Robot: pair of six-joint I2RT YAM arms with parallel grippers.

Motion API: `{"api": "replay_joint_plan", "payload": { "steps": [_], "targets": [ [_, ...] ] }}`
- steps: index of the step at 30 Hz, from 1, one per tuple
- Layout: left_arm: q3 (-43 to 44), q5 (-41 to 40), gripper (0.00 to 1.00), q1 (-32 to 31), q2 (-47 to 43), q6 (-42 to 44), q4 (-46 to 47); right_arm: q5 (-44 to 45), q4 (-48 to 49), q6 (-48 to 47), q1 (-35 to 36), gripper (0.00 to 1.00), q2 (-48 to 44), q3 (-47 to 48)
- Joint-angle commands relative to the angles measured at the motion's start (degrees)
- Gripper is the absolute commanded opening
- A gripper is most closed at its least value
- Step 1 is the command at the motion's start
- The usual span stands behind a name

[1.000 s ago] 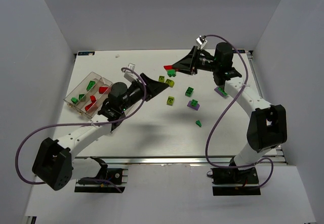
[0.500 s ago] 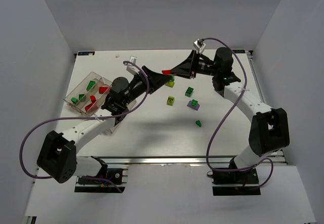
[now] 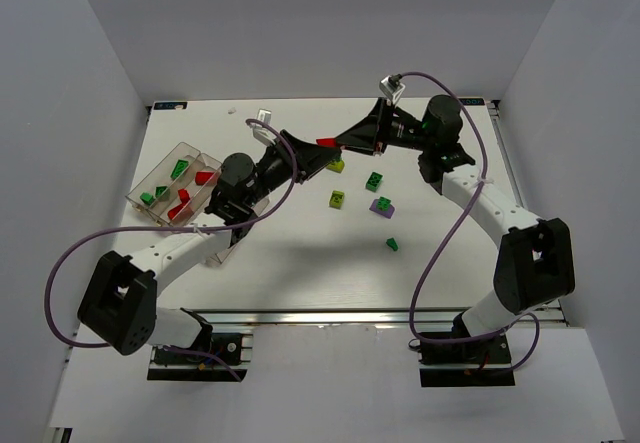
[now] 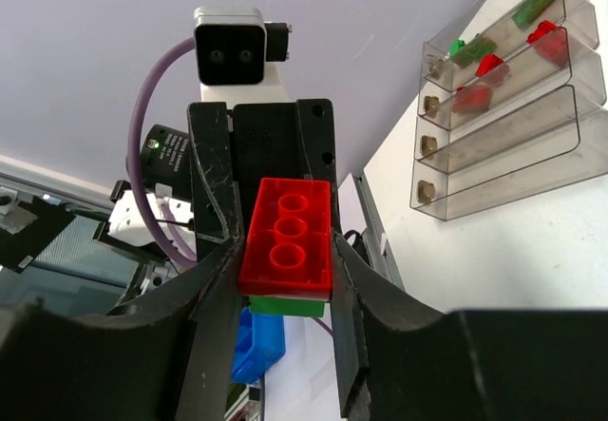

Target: Sort the legos into containers by color

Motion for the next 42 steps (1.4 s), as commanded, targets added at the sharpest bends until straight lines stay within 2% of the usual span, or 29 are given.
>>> {"api": "replay_joint_plan", "payload": {
  "steps": [1, 2, 3, 6, 13, 23, 24, 26, 27, 28, 29, 30, 31, 32, 33, 34, 36, 39, 42],
  "targets": [
    [-0.1, 2.2, 0.21, -0.2, 0.1, -1.3, 5.3, -0.6, 3.2, 0.5, 0.3, 0.00, -2.3, -0.3],
    [-0.1, 2.8, 0.17, -0.2, 0.3, -1.7, 5.7, -0.6, 3.6, 0.8, 0.3, 0.00, -2.3, -0.2],
    [-0.3, 3.1, 0.08, -0.2, 0.2, -1.8, 5.9, -0.5, 3.9, 1.1, 0.2, 0.00, -2.3, 0.0],
    [-1.7, 3.5, 0.00, -0.2, -0.6, -2.3, 7.5, -0.4, 5.3, 1.9, -0.6, 0.00, -1.7, 1.6],
    [-5.8, 5.0, 0.00, -0.2, -2.2, -2.7, 8.9, 0.0, 6.6, 2.8, -3.5, 0.00, 0.5, 6.9],
    [-9.4, 4.2, 0.00, 0.8, -6.8, -0.2, 2.3, -0.6, 8.2, 2.8, -7.2, 0.00, 1.2, 7.6],
    [-9.0, 4.0, 0.00, 1.4, -7.4, 0.6, -2.3, -0.9, 6.3, 1.5, -7.3, 0.00, 1.1, 7.7],
    [-7.3, 3.1, 0.00, 5.0, -10.0, 4.0, -8.8, -1.2, 0.2, -7.1, -7.5, 0.00, 0.6, 10.3],
    [-6.2, 2.6, 0.00, 9.1, -10.8, 5.5, -18.1, -1.0, -4.3, -11.3, -7.5, 0.00, 0.5, 11.6],
    [-3.9, 2.2, 0.00, 11.4, -11.5, 8.3, -23.0, -0.2, -12.0, -15.3, -7.5, 0.00, 0.3, 12.7],
    [-2.7, 1.2, 0.00, 14.2, -12.5, 9.7, -28.4, 0.0, -14.7, -21.8, -7.5, 0.00, -0.2, 14.0],
    [-1.2, 0.4, 0.00, 16.8, -12.7, 11.7, -38.9, 0.2, -17.4, -24.9, -7.5, 0.00, -0.3, 14.6],
    [2.3, -0.8, 0.00, 22.1, -12.7, 16.0, -44.4, 1.1, -23.5, -28.1, -7.5, 0.00, -0.4, 15.1],
    [4.5, -2.4, 0.00, 24.5, -12.4, 18.3, -50.0, 1.6, -25.9, -31.0, -7.5, 0.00, -0.8, 15.4],
    [6.7, -5.9, 0.00, 26.5, -10.7, 20.6, -59.3, 2.0, -27.7, -35.7, -7.5, 0.00, -1.1, 14.9],
    [8.8, -7.4, 0.00, 30.1, -9.4, 25.0, -62.7, 2.8, -29.0, -37.7, -7.5, 0.00, -1.5, 14.3],
    [15.3, -11.7, 0.00, 35.5, -4.3, 27.9, -72.1, 3.6, -30.9, -42.5, -7.5, 0.00, -2.9, 11.9],
    [21.3, -15.3, 0.00, 40.8, 1.4, 30.8, -76.8, 4.9, -35.7, -48.4, -7.4, 0.00, -4.1, 9.9],
    [25.0, -16.3, 0.00, 45.9, 4.8, 30.9, -76.6, 6.1, -38.2, -52.1, -7.5, 0.00, -5.2, 8.8]
  ]
}}
